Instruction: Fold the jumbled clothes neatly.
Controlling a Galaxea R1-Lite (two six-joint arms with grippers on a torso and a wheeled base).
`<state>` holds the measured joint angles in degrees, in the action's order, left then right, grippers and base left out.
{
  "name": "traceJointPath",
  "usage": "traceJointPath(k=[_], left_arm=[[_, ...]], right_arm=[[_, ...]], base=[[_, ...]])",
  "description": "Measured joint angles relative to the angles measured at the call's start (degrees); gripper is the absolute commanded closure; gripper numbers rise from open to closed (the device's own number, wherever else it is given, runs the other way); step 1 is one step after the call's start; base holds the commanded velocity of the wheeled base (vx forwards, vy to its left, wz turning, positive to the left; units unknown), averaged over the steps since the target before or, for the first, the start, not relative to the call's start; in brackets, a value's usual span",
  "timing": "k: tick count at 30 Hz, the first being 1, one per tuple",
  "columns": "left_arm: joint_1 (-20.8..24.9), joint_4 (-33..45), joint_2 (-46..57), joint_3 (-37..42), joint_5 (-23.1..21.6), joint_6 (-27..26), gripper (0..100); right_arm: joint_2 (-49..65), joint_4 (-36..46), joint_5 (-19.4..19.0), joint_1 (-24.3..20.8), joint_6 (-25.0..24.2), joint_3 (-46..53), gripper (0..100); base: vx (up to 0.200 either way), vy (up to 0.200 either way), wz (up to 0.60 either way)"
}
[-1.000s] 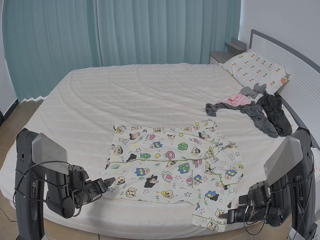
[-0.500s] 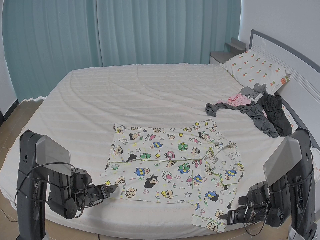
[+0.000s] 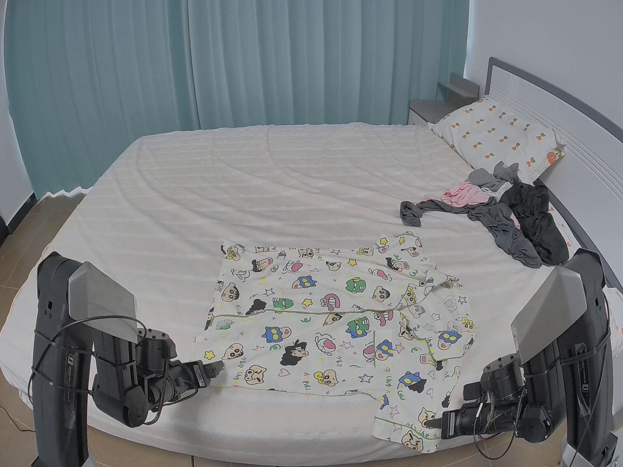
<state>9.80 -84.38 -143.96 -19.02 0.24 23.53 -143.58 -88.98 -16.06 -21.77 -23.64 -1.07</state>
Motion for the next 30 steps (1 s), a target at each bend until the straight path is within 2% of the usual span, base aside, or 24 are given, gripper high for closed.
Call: traceJointPath(k=[8,11,12,20,25,30], left_arm=[[1.2,0.8,-0.1,-1.1,0.4,-0.2,0],[3.0,3.3,0.0,-1.8,0.6,-0.2,0],[3.6,3.9,0.0,-2.1,0.6,-0.2,100],[5.5,6.0,0.1,-3.9,0.8,0.9,100],[5.5,5.9,0.2,-4.3,3.7,3.3,100],[5.3,5.9,0.5,-4.3,4.7,4.6,100]], right_arm=[[0.0,0.0,0.0,0.0,0.0,-0.1,100],[0.0,0.0,0.0,0.0,0.0,-0.1,100],[0.0,0.0,0.0,0.0,0.0,-0.1,100],[0.0,0.0,0.0,-0.3,0.0,0.0,100],[-0.1,0.0,0.0,-0.3,0.0,0.0,100],[-0.2,0.0,0.2,-0.3,-0.1,-0.1,100]], base=[[0.000,0.000,0.00],[0.000,0.000,0.00],[0.000,0.000,0.00],[0.000,0.000,0.00],[0.000,0.000,0.00],[0.000,0.000,0.00]])
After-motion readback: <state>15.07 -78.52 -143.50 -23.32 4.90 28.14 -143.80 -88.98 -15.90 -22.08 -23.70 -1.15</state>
